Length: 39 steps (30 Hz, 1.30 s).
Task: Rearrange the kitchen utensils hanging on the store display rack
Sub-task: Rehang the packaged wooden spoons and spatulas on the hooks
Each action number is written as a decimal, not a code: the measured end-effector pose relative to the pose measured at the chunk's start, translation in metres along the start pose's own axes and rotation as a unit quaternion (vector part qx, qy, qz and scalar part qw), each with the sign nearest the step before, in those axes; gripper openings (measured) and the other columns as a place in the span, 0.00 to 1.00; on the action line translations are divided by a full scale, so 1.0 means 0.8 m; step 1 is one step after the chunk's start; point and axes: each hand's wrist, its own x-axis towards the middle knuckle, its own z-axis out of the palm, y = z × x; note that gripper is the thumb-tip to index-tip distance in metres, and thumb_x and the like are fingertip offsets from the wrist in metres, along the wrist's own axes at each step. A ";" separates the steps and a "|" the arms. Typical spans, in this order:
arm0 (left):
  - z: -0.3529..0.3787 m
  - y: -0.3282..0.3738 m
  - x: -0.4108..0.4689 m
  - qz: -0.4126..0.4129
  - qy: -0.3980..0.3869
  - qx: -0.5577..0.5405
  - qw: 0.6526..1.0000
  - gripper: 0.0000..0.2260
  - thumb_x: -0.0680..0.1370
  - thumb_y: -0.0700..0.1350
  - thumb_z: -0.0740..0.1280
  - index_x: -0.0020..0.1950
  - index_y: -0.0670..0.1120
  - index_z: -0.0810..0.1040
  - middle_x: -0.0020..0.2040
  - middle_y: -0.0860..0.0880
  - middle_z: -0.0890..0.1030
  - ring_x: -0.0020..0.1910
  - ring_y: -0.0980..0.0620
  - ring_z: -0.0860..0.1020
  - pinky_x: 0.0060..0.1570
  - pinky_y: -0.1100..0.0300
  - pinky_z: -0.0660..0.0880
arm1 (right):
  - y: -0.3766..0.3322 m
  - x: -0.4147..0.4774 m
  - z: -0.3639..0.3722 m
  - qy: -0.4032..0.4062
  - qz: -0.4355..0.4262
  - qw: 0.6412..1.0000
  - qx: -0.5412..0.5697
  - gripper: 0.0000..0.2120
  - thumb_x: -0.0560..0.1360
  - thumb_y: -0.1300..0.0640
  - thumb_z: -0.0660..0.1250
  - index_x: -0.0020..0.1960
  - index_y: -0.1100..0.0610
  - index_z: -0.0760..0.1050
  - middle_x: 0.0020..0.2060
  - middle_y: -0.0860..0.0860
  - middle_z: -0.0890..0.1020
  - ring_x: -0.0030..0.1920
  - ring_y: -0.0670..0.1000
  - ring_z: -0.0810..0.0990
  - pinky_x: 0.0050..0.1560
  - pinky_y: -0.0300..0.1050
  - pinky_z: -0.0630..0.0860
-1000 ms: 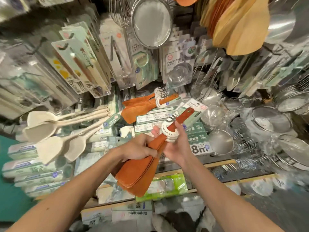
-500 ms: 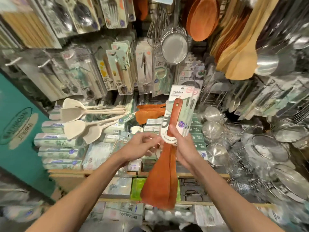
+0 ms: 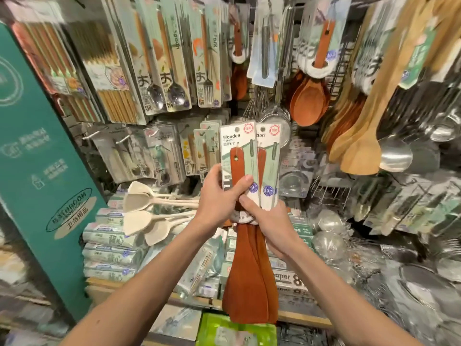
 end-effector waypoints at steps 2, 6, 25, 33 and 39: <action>0.000 0.012 0.007 0.016 0.016 -0.006 1.000 0.13 0.74 0.48 0.76 0.54 0.50 0.76 0.49 0.53 0.85 0.48 0.55 0.84 0.53 0.50 0.81 | -0.015 0.008 -0.003 0.012 -0.017 1.000 -0.013 0.06 0.77 0.55 0.70 0.53 0.46 0.81 0.51 0.45 0.86 0.55 0.47 0.84 0.63 0.53 0.77; 0.006 0.033 0.029 0.035 0.047 -0.024 0.998 0.13 0.75 0.48 0.75 0.56 0.49 0.76 0.51 0.53 0.84 0.50 0.55 0.83 0.53 0.53 0.80 | -0.049 0.026 -0.008 0.009 -0.028 1.000 -0.009 0.08 0.79 0.52 0.66 0.48 0.45 0.85 0.48 0.46 0.87 0.52 0.48 0.85 0.58 0.52 0.79; -0.008 0.185 0.201 0.142 0.117 0.028 0.983 0.18 0.78 0.67 0.59 0.58 0.55 0.74 0.56 0.44 0.82 0.53 0.44 0.83 0.53 0.40 0.80 | -0.204 0.128 0.011 0.036 -0.128 0.989 -0.061 0.22 0.80 0.44 0.63 0.46 0.64 0.77 0.35 0.61 0.84 0.24 0.52 0.72 0.22 0.40 0.66; -0.010 0.189 0.252 0.136 0.088 0.025 0.987 0.13 0.84 0.54 0.57 0.59 0.46 0.70 0.53 0.44 0.81 0.45 0.48 0.83 0.36 0.58 0.81 | -0.201 0.148 0.025 0.026 -0.126 0.989 -0.075 0.24 0.79 0.43 0.63 0.50 0.65 0.79 0.36 0.61 0.85 0.26 0.52 0.73 0.22 0.40 0.67; -0.006 0.179 0.293 0.108 0.075 0.023 0.991 0.14 0.84 0.54 0.58 0.62 0.45 0.71 0.55 0.43 0.80 0.49 0.43 0.83 0.45 0.48 0.83 | -0.204 0.165 0.029 0.029 -0.127 0.988 -0.079 0.23 0.80 0.44 0.63 0.48 0.66 0.79 0.35 0.62 0.84 0.25 0.52 0.73 0.25 0.40 0.67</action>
